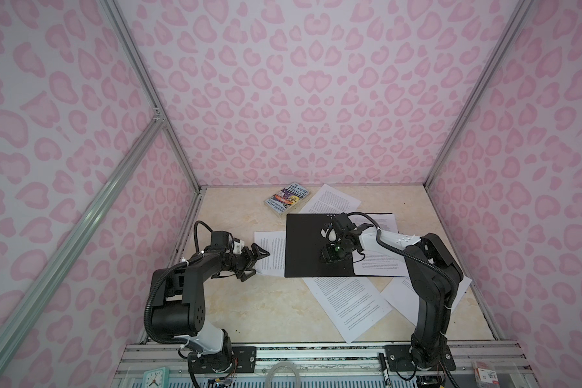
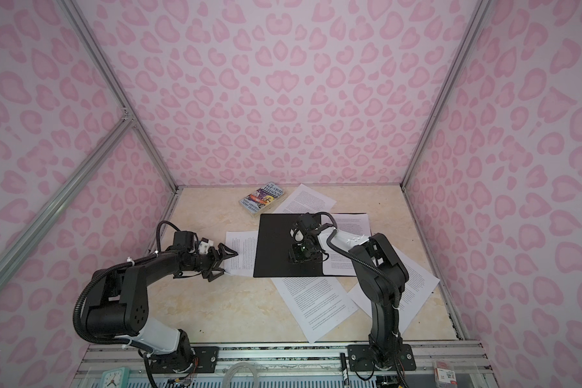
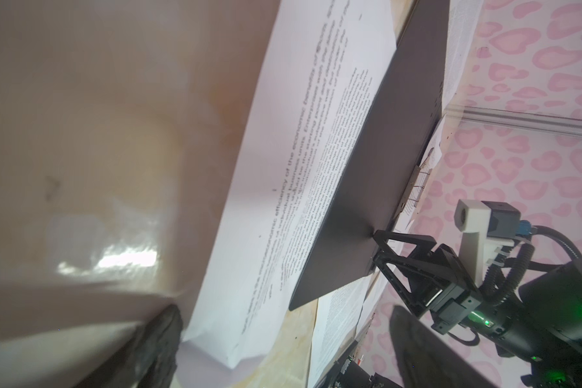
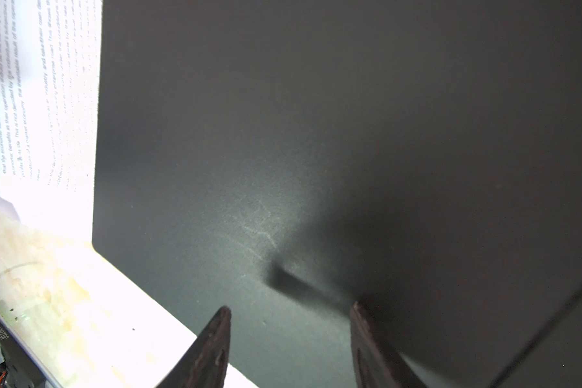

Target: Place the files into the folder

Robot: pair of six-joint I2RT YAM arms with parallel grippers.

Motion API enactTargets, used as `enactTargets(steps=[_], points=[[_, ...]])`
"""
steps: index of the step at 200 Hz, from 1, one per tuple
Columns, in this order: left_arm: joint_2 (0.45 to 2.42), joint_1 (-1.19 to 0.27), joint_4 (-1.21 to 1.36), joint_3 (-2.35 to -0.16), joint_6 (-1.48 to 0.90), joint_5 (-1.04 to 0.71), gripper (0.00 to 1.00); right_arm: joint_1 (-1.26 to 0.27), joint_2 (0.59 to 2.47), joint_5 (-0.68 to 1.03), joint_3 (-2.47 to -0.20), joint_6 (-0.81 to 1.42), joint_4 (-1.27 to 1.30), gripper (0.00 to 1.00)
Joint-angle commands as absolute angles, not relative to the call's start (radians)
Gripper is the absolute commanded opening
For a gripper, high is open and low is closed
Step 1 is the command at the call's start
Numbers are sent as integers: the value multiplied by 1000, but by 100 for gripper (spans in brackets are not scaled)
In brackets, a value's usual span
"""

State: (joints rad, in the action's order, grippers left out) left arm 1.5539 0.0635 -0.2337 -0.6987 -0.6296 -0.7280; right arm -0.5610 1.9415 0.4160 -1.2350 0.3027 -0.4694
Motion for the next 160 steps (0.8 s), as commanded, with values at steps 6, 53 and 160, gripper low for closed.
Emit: enactTargets(steps=[6,53,160], points=[[1492,65,-309,-662,-627,-631,97,-568,1967,428,-1206,311,-568,58],[1383,65,-286,-590,-653,-678,97,-568,1951,422,-1192,308,-565,58],[1691,56,-395,-1084,-446,-442,100,-574,1950,441,-1203,304,-578,58]])
